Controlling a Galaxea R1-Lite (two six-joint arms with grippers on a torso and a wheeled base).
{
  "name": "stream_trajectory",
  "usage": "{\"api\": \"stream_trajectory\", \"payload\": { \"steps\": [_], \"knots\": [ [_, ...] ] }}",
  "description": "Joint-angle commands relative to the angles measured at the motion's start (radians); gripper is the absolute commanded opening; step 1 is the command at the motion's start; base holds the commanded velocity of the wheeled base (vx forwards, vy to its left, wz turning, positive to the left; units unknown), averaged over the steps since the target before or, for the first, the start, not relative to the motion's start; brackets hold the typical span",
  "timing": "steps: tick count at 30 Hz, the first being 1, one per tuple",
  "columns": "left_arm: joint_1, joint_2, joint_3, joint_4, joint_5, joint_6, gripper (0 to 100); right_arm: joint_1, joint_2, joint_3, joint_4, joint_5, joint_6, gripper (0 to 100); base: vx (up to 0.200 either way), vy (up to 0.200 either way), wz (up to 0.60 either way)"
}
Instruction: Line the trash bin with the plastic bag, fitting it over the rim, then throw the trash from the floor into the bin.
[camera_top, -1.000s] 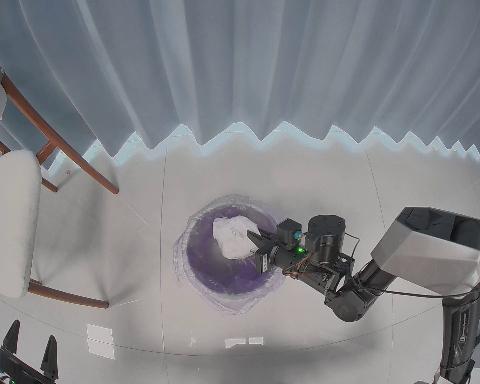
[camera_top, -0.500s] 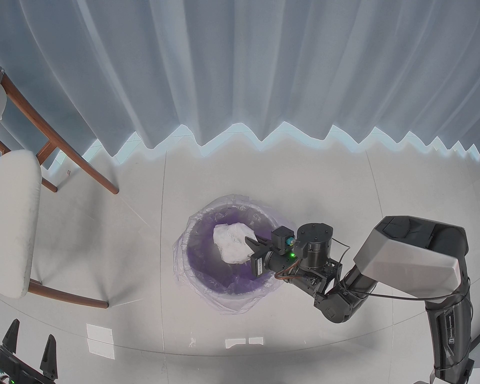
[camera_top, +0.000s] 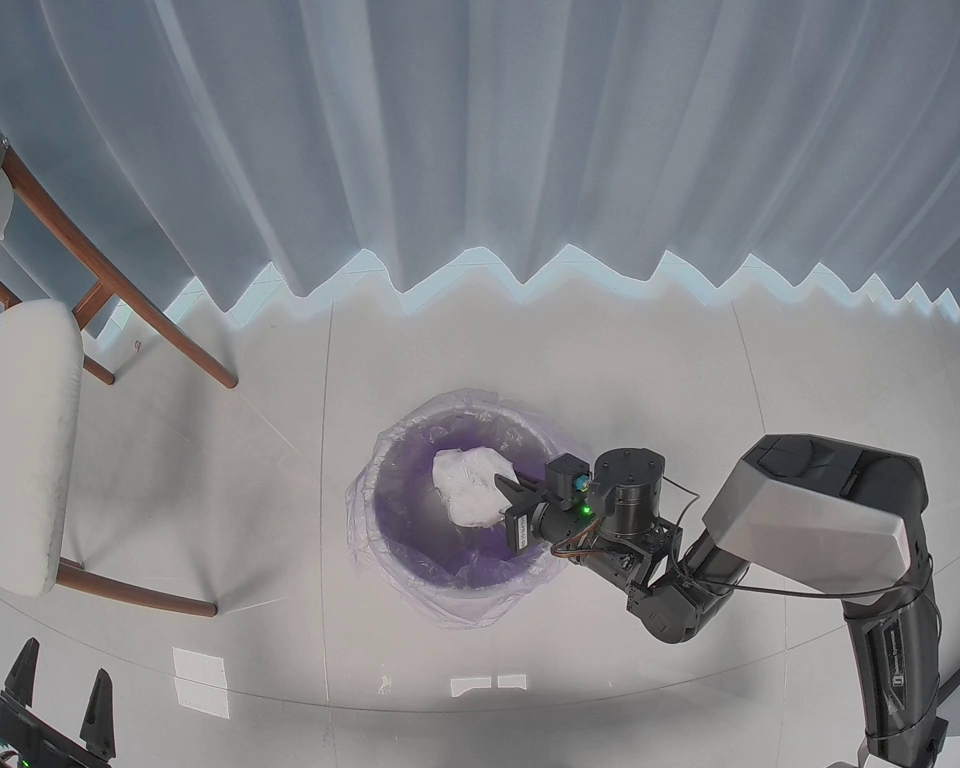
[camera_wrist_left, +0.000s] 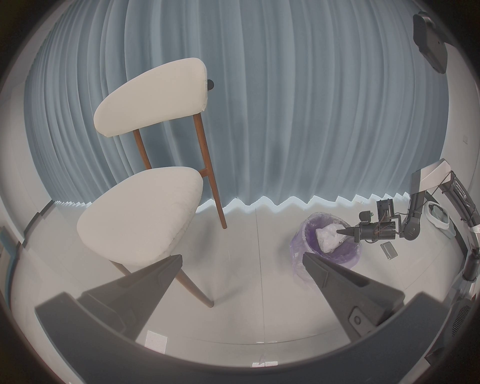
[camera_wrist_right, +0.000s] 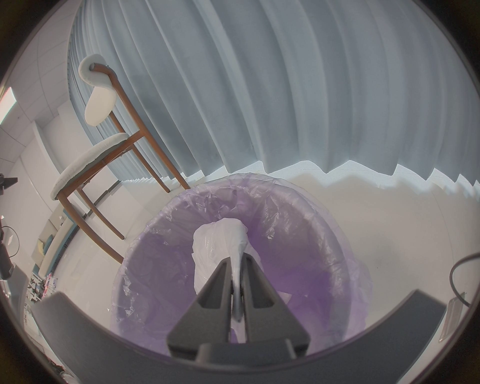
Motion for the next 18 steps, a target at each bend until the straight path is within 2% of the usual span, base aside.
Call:
{"api": "stream_trajectory", "payload": {
  "steps": [1,14,15,18],
  "knots": [
    [0.000,-0.011,0.007,0.000,0.000,0.000,100,0.000,0.004,0.000,0.000,0.000,0.000,0,0.000,0.000,0.00],
    [0.001,-0.011,0.008,-0.006,0.000,0.000,100,0.010,0.015,-0.015,0.000,-0.029,0.024,0,0.000,0.000,0.00],
    [0.000,-0.011,0.008,-0.006,0.000,0.000,100,0.010,0.016,-0.015,0.000,-0.029,0.030,100,0.000,0.000,0.00],
    [0.000,-0.011,0.008,-0.006,0.000,0.000,100,0.010,0.018,-0.019,0.000,-0.030,0.032,100,0.000,0.000,0.00]
  ]
}}
